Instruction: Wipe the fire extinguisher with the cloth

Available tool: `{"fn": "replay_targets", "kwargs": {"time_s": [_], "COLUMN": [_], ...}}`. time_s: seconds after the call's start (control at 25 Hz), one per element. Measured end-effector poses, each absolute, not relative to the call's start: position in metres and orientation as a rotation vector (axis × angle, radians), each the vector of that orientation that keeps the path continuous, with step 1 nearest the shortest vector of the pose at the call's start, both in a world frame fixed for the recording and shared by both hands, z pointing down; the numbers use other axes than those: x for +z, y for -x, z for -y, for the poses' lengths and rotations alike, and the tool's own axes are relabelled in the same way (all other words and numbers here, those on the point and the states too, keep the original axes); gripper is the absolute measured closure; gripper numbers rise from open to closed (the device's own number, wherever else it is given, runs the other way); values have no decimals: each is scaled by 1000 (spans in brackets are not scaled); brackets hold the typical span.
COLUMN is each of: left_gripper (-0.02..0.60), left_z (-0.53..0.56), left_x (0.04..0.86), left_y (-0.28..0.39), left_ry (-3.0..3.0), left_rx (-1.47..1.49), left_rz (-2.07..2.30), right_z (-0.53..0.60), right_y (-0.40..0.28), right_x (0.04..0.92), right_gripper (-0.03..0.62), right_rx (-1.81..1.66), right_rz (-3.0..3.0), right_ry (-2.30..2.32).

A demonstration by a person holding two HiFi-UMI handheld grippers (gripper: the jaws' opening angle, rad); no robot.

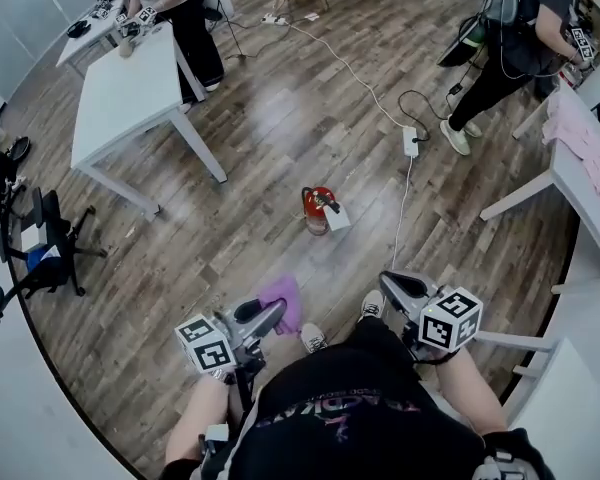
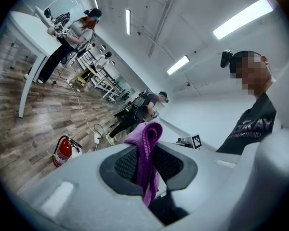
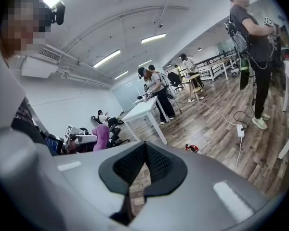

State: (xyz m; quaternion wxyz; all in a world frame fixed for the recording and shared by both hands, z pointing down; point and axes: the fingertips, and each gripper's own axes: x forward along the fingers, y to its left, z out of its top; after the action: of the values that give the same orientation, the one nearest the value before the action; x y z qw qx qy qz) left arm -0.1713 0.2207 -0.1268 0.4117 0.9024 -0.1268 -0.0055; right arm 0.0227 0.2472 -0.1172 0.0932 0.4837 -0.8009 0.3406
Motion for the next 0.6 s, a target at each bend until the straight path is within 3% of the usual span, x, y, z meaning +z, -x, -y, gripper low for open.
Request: {"fn": "replay_targets", "kwargs": {"time_s": [0.6], "left_gripper": [517], "left_z": [-239], "left_x": [-130], "left_y": [175], "left_ry": [-2281], "left_rx": [-27], "left_rz": [319], "right_z": [-282], "right_y": [1], "right_x": [-119], "right_gripper": [590], "right_rx": [1049], "right_rz": [2382], "right_ry": [-1468]}}
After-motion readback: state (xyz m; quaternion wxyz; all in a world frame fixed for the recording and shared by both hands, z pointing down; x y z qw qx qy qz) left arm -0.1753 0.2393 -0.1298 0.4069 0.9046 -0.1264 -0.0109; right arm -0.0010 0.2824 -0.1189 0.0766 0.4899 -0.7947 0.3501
